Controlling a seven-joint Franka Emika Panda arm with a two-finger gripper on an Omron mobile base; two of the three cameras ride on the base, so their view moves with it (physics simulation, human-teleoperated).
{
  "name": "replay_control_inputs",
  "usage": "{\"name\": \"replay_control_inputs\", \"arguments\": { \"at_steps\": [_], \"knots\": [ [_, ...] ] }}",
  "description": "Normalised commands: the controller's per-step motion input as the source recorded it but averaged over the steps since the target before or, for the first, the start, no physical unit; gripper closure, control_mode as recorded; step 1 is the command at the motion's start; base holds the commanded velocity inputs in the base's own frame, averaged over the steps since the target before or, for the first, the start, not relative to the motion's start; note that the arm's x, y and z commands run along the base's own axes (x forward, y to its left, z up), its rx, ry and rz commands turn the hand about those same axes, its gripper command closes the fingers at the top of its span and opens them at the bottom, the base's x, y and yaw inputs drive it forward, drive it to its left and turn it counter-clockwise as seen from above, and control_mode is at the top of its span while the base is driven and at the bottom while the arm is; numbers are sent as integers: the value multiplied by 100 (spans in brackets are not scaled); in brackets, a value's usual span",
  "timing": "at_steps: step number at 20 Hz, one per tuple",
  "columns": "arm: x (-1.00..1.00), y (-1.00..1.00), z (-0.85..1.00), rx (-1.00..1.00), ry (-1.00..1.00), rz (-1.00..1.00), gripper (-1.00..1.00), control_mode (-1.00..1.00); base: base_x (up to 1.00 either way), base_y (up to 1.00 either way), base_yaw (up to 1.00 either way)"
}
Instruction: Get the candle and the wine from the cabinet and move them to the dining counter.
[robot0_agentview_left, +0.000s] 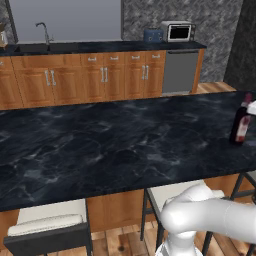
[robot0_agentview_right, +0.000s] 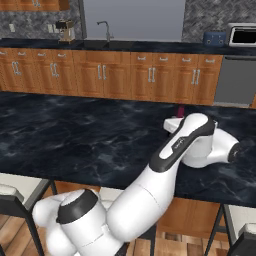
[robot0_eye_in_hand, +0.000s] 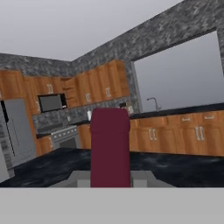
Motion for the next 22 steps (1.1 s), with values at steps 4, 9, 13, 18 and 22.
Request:
{"name": "replay_control_inputs", "arguments": {
  "at_steps": [4, 9, 13, 18, 22],
  "knots": [
    [31, -5, -45, 2, 0, 0, 100, -100, 0, 0, 0],
    [9, -8, -25, 0, -7, 1, 100, -100, 0, 0, 0],
    [0, 0, -3, 0, -14, 2, 100, -100, 0, 0, 0],
    [9, 0, -6, -4, -13, 2, 100, -100, 0, 0, 0],
    [21, 1, 0, -4, 0, 0, 100, -100, 0, 0, 0]
  ]
}}
